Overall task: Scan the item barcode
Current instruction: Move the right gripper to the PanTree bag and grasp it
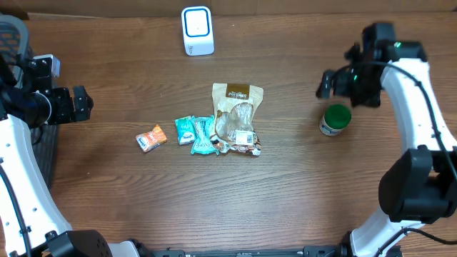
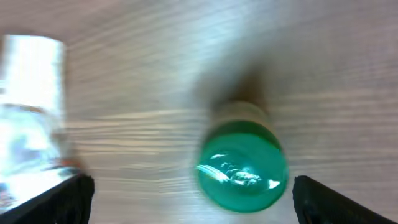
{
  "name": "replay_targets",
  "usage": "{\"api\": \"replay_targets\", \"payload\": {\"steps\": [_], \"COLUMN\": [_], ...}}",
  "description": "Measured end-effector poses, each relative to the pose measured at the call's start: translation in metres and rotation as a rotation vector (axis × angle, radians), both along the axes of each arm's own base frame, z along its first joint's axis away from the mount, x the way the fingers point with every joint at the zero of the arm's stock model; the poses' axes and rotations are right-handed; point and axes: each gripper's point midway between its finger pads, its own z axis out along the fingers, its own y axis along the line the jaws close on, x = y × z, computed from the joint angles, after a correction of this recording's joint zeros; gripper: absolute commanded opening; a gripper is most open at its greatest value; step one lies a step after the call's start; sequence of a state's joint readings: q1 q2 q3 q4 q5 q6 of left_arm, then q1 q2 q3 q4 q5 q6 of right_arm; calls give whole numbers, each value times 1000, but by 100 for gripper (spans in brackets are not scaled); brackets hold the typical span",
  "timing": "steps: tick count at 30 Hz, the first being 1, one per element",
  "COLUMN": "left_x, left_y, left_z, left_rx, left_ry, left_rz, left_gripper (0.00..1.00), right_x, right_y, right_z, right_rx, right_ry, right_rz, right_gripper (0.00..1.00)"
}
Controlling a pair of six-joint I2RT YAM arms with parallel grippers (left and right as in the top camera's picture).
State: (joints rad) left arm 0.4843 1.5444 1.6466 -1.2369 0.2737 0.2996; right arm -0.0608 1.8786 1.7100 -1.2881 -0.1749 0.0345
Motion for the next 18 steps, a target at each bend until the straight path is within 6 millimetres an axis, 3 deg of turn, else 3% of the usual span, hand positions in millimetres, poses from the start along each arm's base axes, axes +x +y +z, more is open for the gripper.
{"api": "replay_targets", "payload": {"steps": [3, 6, 9, 12, 15, 18], "left_x": [0, 0, 0, 0, 0, 0], "left_y": [0, 0, 0, 0, 0, 0], "left_z": [0, 0, 0, 0, 0, 0], "left_rx": [0, 0, 0, 0, -1, 0], "left_ry": [0, 0, 0, 0, 0, 0], "left_rz": [0, 0, 0, 0, 0, 0], "left_gripper": [100, 100, 100, 100, 100, 99], "right_x": [12, 15, 15, 12, 3, -11], "right_y": [28, 57, 88, 121, 161, 202], "right_z": [39, 58, 68, 71, 60, 40], "right_rx": [167, 326, 424, 462, 453, 415], "right_ry": [-78, -117, -136, -143, -122, -88], "right_rz": [36, 83, 152, 224, 283, 318], "right_gripper": [100, 99, 84, 77, 70, 54]}}
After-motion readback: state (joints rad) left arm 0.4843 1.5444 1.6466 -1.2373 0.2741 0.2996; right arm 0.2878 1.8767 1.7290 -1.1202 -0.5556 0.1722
